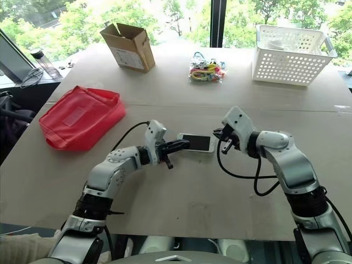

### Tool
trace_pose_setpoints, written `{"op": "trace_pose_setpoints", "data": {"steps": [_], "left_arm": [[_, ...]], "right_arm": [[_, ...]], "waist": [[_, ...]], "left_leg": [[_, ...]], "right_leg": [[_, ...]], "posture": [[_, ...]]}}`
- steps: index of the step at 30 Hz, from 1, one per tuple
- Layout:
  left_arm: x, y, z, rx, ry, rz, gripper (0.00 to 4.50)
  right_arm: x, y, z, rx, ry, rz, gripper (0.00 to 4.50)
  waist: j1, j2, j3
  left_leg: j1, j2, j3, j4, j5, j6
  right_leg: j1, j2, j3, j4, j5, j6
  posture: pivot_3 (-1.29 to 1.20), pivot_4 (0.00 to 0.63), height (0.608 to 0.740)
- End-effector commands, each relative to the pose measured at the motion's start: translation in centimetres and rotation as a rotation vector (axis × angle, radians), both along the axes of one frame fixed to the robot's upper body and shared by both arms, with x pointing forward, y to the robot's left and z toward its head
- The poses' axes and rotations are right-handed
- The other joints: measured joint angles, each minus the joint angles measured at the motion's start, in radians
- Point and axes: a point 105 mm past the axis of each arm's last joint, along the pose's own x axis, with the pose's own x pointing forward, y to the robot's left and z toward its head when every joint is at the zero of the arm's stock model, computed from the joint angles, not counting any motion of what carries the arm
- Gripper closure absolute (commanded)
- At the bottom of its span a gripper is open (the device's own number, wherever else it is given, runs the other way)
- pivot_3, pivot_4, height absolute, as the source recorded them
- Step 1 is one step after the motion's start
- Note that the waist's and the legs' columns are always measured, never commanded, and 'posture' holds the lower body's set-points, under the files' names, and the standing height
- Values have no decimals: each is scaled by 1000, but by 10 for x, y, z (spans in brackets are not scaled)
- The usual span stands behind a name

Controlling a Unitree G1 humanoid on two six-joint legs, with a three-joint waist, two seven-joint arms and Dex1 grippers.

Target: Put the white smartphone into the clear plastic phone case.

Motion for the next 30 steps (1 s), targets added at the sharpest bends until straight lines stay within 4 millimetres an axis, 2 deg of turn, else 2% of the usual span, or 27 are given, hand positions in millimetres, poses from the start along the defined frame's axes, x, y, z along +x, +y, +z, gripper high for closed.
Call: {"op": "trace_pose_setpoints", "data": {"steps": [1, 5, 7, 13, 16, 30], "left_arm": [[3, 5, -22, 81, 42, 27, 4436], [2, 9, -25, 100, 46, 40, 4436], [0, 9, -25, 103, 43, 41, 4436], [-3, 4, -25, 106, 33, 38, 4436], [-5, 0, -24, 108, 27, 32, 4436], [-6, -7, -11, 103, 20, 30, 4436]], "right_arm": [[4, 10, -3, -30, 4, 15, 4500], [2, -4, -42, -214, 142, -7, 4500], [-2, -9, -54, -261, 201, -8, 4500], [-6, -13, -73, -314, 297, 0, 4500], [-7, -10, -83, -316, 347, 7, 4500], [-14, -8, -121, -340, 472, 19, 4500]], "waist": [[1, 0, 0], [1, 1, -2], [1, 0, -4], [0, -3, -13], [0, -3, -16], [0, -6, -35]], "left_leg": [[0, 0, 0, 0, 0, 0], [0, 0, 0, 0, 0, 0], [2, 0, 0, 0, 0, 0], [9, 0, -1, 0, 0, 0], [21, 0, -1, -2, 0, 0], [22, 0, -2, -2, 0, 0]], "right_leg": [[0, 0, 0, 0, 0, 0], [0, -2, 0, 0, 0, 0], [2, -2, 0, 0, 0, 0], [9, -1, -1, 0, 0, 0], [22, -1, -1, -4, -1, 0], [24, -1, -1, -6, -1, 1]], "posture": [[0, 150, 740], [0, 150, 740], [0, 150, 740], [0, 150, 740], [0, 150, 740], [0, 150, 740]]}}
